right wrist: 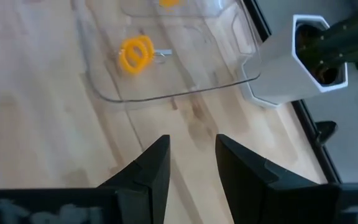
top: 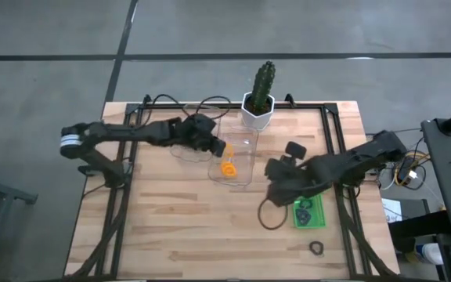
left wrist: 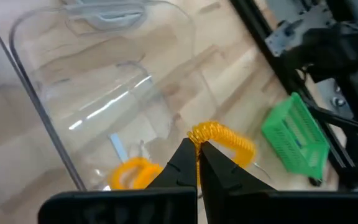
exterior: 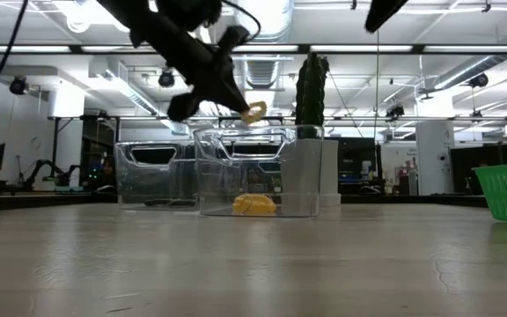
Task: Sort spring keychains
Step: Put the yellow spring keychain into the right transparent bin
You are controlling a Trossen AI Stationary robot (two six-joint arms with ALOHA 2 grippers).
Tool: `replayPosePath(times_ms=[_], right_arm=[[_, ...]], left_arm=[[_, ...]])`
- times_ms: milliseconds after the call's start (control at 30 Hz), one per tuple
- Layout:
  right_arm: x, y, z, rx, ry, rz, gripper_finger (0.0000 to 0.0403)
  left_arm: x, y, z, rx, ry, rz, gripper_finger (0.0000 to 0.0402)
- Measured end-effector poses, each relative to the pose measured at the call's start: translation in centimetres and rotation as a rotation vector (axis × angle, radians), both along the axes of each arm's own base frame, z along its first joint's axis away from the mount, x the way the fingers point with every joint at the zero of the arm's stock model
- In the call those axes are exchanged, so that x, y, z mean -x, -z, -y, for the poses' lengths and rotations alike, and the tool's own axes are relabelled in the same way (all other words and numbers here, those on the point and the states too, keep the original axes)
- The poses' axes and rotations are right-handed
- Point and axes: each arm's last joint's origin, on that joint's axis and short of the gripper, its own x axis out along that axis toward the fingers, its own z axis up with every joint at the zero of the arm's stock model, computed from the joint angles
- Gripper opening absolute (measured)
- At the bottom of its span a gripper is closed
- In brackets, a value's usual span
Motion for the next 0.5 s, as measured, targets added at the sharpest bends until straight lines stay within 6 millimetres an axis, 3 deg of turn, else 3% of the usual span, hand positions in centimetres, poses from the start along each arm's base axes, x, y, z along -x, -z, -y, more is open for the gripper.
replayPosePath(times_ms=[267, 500], right_arm=[[5.0, -2.0, 0.2, -0.107, -0.135, 0.148, 0.0122], [8.2, -0.8, 1.3, -0.323, -0.254, 0.415, 0.0119]], left_arm=[[-3.5, 2.5, -2.0, 0.052, 0.038, -0.069, 0.0000], [-6.2, 4.5, -3.0, 0.090, 0.033, -0.210, 0.0000]])
